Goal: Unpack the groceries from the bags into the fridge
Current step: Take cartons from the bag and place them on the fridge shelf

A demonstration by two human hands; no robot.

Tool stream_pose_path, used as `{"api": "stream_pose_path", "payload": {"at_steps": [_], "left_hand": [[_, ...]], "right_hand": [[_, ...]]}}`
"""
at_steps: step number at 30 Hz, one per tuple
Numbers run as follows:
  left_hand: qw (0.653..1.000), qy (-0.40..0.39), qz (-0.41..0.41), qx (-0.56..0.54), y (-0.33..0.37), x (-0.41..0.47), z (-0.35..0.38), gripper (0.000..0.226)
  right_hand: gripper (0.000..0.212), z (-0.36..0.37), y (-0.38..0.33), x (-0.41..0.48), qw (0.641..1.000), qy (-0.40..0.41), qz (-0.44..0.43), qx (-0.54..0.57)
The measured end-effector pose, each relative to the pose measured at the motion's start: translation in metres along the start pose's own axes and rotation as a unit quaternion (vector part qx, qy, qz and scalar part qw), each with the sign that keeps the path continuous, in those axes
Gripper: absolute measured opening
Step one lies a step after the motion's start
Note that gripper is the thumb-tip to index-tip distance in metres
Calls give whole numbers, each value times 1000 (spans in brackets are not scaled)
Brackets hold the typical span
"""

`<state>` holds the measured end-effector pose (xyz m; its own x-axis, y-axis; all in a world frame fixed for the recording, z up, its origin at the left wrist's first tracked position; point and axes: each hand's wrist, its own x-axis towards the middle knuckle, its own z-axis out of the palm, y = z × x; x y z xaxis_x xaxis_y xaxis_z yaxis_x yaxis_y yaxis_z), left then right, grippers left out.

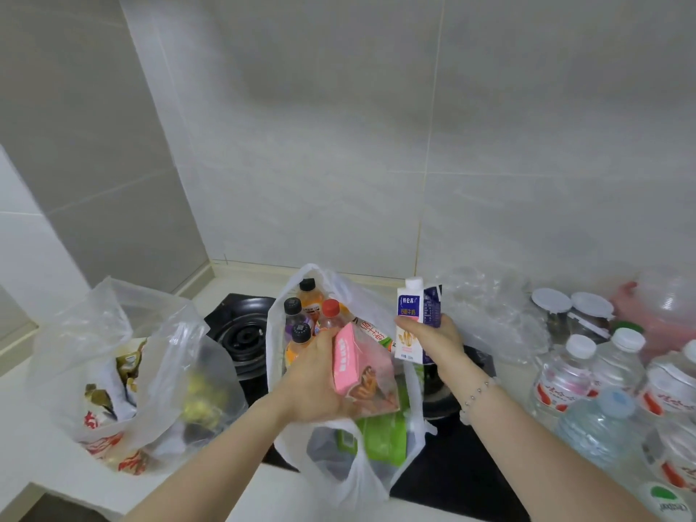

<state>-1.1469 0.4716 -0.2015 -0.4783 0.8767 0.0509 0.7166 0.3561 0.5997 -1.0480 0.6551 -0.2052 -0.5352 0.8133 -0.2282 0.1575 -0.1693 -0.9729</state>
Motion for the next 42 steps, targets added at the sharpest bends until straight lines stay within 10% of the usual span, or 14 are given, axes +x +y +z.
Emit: {"api": "stream_pose_path", "payload": {"at_steps": [12,22,31,42], "left_hand": [[916,352,-82,-174,21,-27,-97,112],[851,444,-236,150,3,-143,-189,112],[710,423,-453,333,32,-324,-191,110],[495,400,-620,459,155,-514,-129,93]], "right_hand": [[48,59,-73,-20,957,4,-251,-147],[62,156,-134,-59,705,-146,-553,-420],[55,277,-117,-226,511,-320,-718,-347],[53,284,-79,-469,381,-429,-797,-187]]}}
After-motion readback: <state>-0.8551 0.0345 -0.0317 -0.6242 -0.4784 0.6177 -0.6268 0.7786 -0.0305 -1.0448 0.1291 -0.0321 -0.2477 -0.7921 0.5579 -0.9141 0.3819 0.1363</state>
